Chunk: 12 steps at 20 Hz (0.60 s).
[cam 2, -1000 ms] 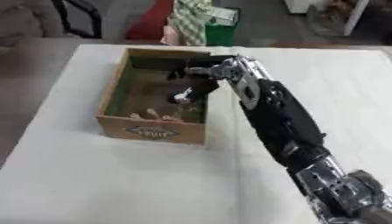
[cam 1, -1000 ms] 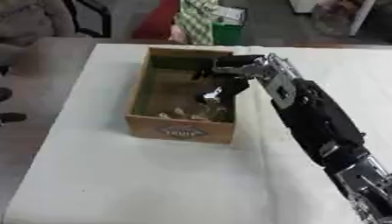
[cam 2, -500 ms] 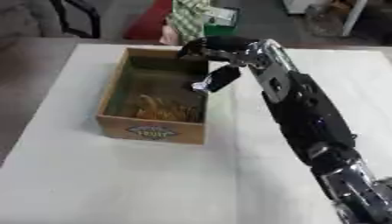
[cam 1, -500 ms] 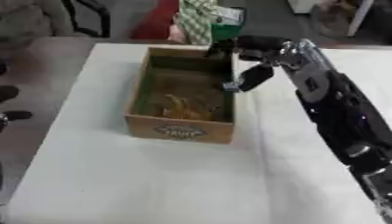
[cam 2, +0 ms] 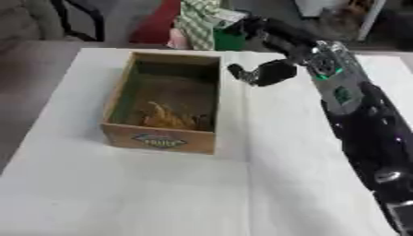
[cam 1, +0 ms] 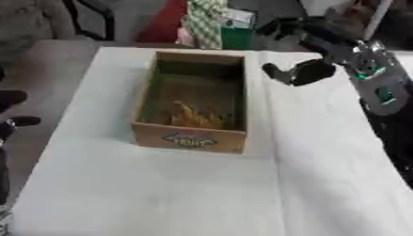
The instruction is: Pick up objects on the table and place them in the box.
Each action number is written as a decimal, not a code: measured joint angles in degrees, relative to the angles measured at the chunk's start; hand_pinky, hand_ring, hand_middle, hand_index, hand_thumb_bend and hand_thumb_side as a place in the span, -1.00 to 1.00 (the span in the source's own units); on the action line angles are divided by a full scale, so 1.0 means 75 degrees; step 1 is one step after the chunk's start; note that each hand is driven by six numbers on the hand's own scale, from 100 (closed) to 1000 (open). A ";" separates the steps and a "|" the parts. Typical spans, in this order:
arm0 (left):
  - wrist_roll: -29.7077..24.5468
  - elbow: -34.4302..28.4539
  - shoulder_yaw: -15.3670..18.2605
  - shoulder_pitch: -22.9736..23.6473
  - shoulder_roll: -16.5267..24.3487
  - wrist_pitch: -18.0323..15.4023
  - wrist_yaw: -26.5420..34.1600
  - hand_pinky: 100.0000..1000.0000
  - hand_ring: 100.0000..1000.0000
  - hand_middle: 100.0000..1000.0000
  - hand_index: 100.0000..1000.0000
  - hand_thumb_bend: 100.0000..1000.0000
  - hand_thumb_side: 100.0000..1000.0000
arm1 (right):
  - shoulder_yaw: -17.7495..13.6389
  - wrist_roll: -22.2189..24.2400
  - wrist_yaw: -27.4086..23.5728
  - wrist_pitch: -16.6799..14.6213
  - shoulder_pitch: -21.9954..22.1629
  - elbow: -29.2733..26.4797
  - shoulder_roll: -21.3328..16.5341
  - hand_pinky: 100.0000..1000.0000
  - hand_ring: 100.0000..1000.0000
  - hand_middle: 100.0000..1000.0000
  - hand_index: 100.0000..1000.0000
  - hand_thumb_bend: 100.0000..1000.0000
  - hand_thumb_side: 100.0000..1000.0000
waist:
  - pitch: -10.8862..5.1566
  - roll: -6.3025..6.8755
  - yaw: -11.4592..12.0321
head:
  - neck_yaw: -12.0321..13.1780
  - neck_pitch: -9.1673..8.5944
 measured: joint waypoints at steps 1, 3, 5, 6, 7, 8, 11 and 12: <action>0.0008 0.0000 0.0011 0.0002 0.0000 0.0000 -0.0001 0.05 0.52 0.15 0.18 -1.00 0.47 | -0.0072 -0.0068 -0.0114 0.0056 0.0140 -0.0088 -0.0053 0.45 0.60 0.55 0.80 -0.95 -0.28 | 0.0002 -0.0007 -0.0022 | 0.0011 -0.0001; 0.0024 0.0000 0.0021 0.0003 0.0005 0.0001 -0.0002 0.05 0.52 0.15 0.18 -1.00 0.47 | -0.0192 -0.0169 -0.0295 0.0157 0.0376 -0.0245 -0.0133 0.43 0.57 0.52 0.79 -1.00 -0.32 | 0.0016 -0.0013 -0.0063 | 0.0035 -0.0001; 0.0029 0.0000 0.0022 0.0005 0.0029 0.0001 -0.0004 0.05 0.52 0.15 0.18 -1.00 0.48 | -0.0300 -0.0256 -0.0458 0.0235 0.0615 -0.0387 -0.0194 0.42 0.55 0.50 0.77 -1.00 -0.34 | 0.0027 -0.0015 -0.0101 | 0.0061 -0.0002; 0.0031 0.0000 0.0024 0.0008 0.0040 0.0002 -0.0007 0.05 0.52 0.15 0.18 -1.00 0.48 | -0.0347 -0.0289 -0.0539 0.0265 0.0726 -0.0449 -0.0218 0.41 0.54 0.49 0.76 -1.00 -0.34 | 0.0027 -0.0022 -0.0120 | 0.0067 -0.0003; 0.0034 0.0000 0.0025 0.0008 0.0056 0.0002 -0.0013 0.05 0.52 0.15 0.18 -1.00 0.48 | -0.0389 -0.0313 -0.0626 0.0289 0.0826 -0.0507 -0.0241 0.41 0.54 0.49 0.76 -1.00 -0.36 | 0.0027 -0.0035 -0.0137 | 0.0070 -0.0004; 0.0040 0.0000 0.0028 0.0009 0.0056 0.0000 -0.0021 0.05 0.52 0.15 0.18 -1.00 0.48 | -0.0431 -0.0336 -0.0713 0.0312 0.0920 -0.0563 -0.0262 0.40 0.53 0.47 0.75 -1.00 -0.37 | 0.0027 -0.0046 -0.0142 | 0.0080 -0.0005; 0.0060 0.0000 0.0044 0.0013 0.0057 -0.0004 -0.0036 0.05 0.52 0.15 0.18 -1.00 0.48 | -0.0548 -0.0399 -0.0925 0.0375 0.1164 -0.0735 -0.0286 0.39 0.51 0.45 0.74 -1.00 -0.36 | 0.0032 -0.0061 -0.0148 | 0.0126 -0.0006; 0.0065 0.0000 0.0052 0.0015 0.0057 -0.0003 -0.0039 0.05 0.52 0.15 0.18 -1.00 0.48 | -0.0582 -0.0416 -0.0966 0.0393 0.1244 -0.0793 -0.0301 0.39 0.50 0.44 0.74 -1.00 -0.36 | 0.0037 -0.0062 -0.0157 | 0.0134 -0.0009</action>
